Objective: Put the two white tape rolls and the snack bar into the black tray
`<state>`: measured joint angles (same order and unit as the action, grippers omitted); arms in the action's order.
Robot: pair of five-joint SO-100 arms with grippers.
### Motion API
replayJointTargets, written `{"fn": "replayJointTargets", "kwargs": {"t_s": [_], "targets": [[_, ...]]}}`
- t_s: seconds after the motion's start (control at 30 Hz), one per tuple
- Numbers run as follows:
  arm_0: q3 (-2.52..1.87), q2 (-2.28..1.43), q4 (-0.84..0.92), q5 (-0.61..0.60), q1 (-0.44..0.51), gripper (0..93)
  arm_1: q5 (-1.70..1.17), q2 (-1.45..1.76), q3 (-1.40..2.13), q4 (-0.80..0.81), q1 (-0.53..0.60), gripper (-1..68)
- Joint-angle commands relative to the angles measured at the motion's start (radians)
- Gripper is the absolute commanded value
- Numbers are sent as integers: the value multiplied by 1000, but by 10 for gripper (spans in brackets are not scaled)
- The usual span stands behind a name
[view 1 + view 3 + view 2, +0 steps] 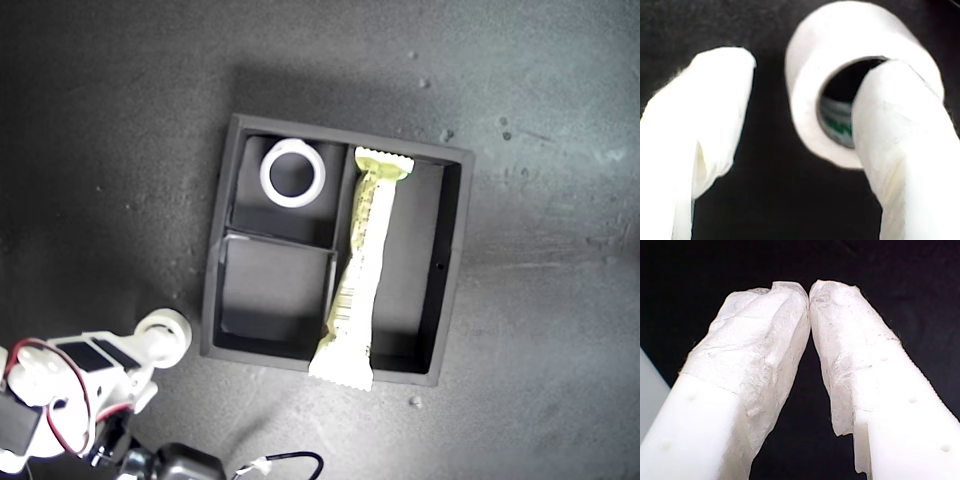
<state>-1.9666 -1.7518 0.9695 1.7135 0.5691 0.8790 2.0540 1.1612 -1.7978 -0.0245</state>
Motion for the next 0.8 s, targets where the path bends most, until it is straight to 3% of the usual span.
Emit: {"fn": "replayJointTargets", "kwargs": {"t_s": [0.0, 0.77], "targets": [[5, -3, -12, 14, -2, 149, 9, 37, 2, -2, 0, -3], [-57, 86, -94, 80, 3, 131, -2, 43, -15, -2, 3, -3]]}}
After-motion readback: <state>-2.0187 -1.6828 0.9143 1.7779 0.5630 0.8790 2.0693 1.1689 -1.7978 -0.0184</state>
